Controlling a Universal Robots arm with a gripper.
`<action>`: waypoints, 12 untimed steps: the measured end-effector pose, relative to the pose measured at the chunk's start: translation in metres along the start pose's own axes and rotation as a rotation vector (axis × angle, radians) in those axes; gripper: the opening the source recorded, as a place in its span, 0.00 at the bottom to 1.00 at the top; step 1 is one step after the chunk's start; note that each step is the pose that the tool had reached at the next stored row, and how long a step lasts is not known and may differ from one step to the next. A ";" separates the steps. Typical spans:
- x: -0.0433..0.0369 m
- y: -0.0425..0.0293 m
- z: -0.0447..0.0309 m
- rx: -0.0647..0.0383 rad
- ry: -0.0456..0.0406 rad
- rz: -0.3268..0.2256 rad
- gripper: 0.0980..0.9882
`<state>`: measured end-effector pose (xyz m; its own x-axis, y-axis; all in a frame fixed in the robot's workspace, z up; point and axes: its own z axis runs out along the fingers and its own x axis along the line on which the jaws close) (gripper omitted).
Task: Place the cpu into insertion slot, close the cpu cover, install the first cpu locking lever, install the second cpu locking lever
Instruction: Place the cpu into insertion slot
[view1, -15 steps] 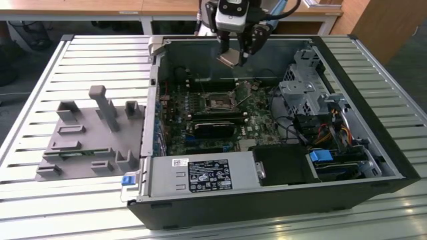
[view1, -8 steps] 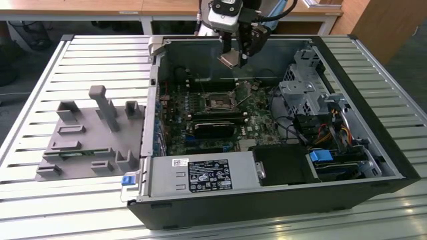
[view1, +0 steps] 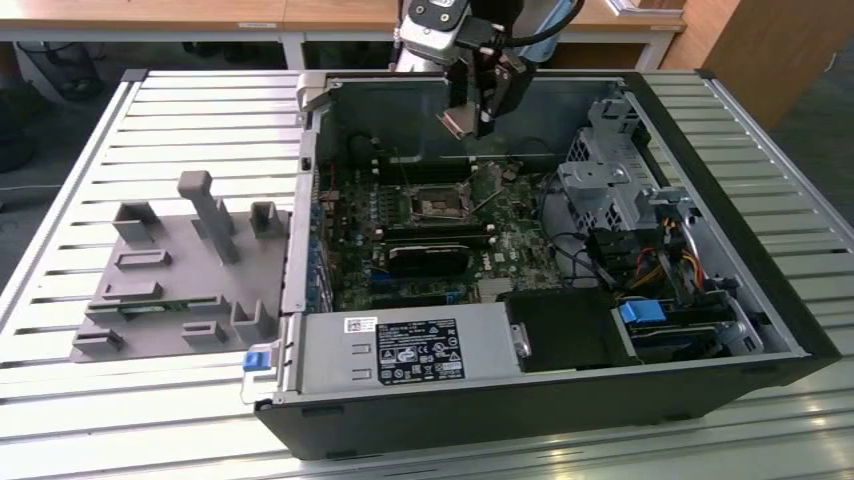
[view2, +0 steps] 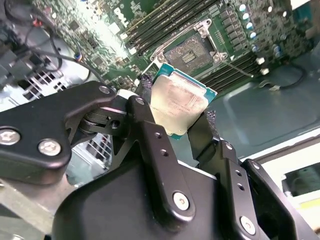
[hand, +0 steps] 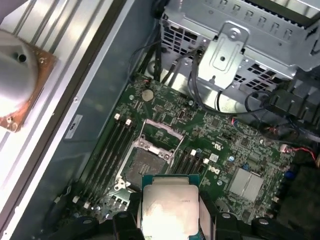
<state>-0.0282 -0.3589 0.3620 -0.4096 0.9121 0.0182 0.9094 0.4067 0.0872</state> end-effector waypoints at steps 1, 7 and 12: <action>0.0000 0.0000 0.0003 0.000 -0.0015 0.017 0.50; 0.0000 -0.0001 0.0018 -0.002 -0.0110 0.125 0.50; 0.0000 -0.0003 0.0034 -0.004 -0.0186 0.213 0.50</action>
<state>-0.0282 -0.3588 0.3586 -0.2069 0.9782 0.0182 0.9749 0.2046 0.0872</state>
